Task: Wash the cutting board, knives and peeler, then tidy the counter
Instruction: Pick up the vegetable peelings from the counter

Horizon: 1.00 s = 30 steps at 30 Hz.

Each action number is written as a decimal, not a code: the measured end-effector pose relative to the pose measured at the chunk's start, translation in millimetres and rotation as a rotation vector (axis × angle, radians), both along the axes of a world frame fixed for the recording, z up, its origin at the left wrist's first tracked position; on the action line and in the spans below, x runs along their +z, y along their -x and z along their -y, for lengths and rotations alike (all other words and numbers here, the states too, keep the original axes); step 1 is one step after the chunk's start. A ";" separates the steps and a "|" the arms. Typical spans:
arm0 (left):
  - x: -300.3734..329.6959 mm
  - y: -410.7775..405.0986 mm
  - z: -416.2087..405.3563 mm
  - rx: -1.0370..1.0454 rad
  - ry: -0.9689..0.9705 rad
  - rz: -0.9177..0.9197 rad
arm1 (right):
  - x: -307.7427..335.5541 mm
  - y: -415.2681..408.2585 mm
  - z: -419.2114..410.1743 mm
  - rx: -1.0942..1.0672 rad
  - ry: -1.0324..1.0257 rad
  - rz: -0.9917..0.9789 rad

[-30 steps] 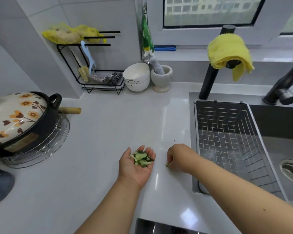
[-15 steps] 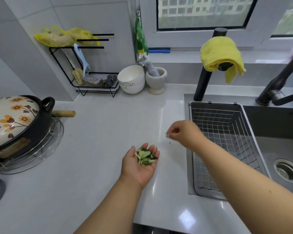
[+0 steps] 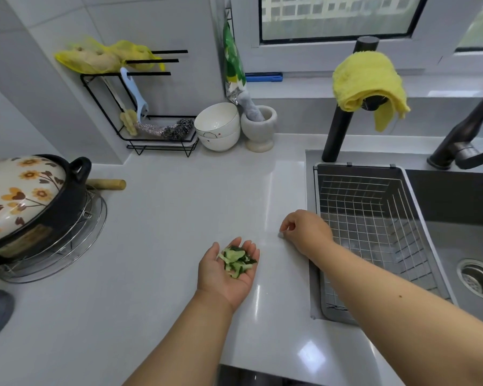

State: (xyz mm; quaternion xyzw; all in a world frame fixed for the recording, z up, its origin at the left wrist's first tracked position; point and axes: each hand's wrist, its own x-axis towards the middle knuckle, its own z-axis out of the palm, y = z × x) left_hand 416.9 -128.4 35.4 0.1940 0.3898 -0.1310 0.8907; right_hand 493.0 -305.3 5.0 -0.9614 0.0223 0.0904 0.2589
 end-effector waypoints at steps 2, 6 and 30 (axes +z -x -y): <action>0.2 0.5 0.2 0.000 -0.004 -0.004 | -2.5 0.4 -0.6 0.036 0.032 0.030; 1.7 2.2 1.2 0.005 -0.023 -0.020 | -2.6 0.4 -2.8 0.135 0.141 0.021; 10.6 9.5 18.7 -0.039 -0.071 -0.029 | -7.9 38.5 20.4 0.431 0.454 0.099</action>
